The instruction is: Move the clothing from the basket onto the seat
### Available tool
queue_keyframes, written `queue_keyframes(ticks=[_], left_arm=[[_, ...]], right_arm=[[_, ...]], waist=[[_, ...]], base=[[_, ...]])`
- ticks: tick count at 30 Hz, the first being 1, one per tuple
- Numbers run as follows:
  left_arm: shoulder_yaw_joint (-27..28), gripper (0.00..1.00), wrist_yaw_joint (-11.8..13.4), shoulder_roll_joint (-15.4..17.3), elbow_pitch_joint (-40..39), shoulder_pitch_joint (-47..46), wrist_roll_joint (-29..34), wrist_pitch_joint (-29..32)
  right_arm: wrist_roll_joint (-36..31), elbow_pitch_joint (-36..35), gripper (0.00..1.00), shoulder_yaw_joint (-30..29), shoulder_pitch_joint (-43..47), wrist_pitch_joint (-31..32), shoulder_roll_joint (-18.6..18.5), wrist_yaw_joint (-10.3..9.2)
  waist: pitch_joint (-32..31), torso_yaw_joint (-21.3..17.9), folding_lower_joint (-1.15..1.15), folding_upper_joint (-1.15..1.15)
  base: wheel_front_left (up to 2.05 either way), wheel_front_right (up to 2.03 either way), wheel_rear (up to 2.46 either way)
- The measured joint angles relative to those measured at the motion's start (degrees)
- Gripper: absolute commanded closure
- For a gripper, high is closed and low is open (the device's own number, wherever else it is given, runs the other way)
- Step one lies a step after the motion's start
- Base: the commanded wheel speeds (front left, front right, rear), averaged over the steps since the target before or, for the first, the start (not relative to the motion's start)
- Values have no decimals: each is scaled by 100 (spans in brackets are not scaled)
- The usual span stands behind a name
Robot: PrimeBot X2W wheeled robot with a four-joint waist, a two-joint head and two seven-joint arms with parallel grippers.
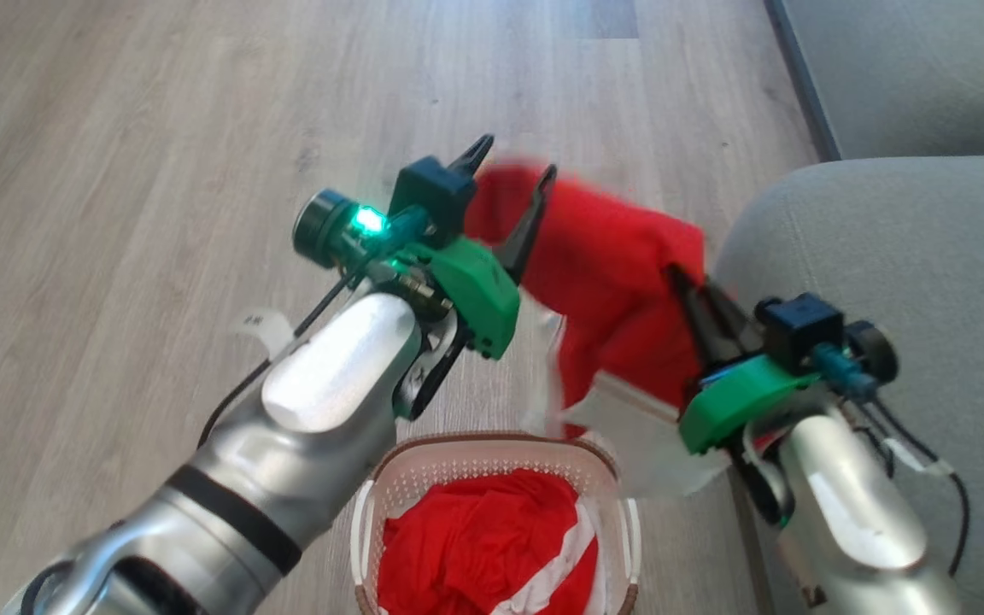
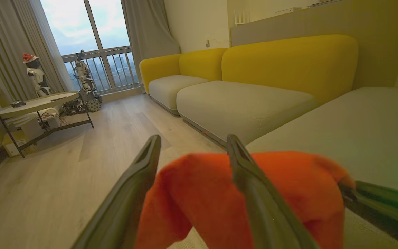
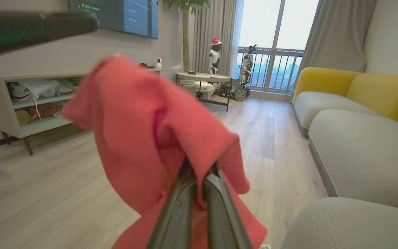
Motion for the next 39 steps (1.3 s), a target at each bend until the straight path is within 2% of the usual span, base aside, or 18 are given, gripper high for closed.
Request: queue_keyframes(ticks=[6, 16, 20, 30, 39], left_arm=[[44, 0, -8, 62, 92, 433, -100, -226], [124, 0, 5, 99, -48, 1122, -90, -332], [136, 0, 7, 99, -81, 1332, -85, -335], [347, 0, 41, 53, -578, 1706, 237, -336], [414, 0, -60, -78, -694, 1809, 520, -336]], right_arm=[[-250, -334, 100, -544, -107, 0, 1, 0], [-558, -610, 100, -1098, -63, 0, 2, 0], [-597, -723, 100, -1172, -52, 0, 1, 0], [-657, -1109, 100, -1270, 134, 0, 1, 0], [-749, -1257, 100, -1352, 309, 0, 1, 0]], waist=[[15, -226, 0, 0], [64, -733, 0, 0], [89, -936, 0, 0], [176, -1796, 0, 0], [282, -2491, 0, 0]], base=[[0, 0, 0], [0, 0, 0], [0, 0, 0], [0, 0, 0], [0, 0, 0]])
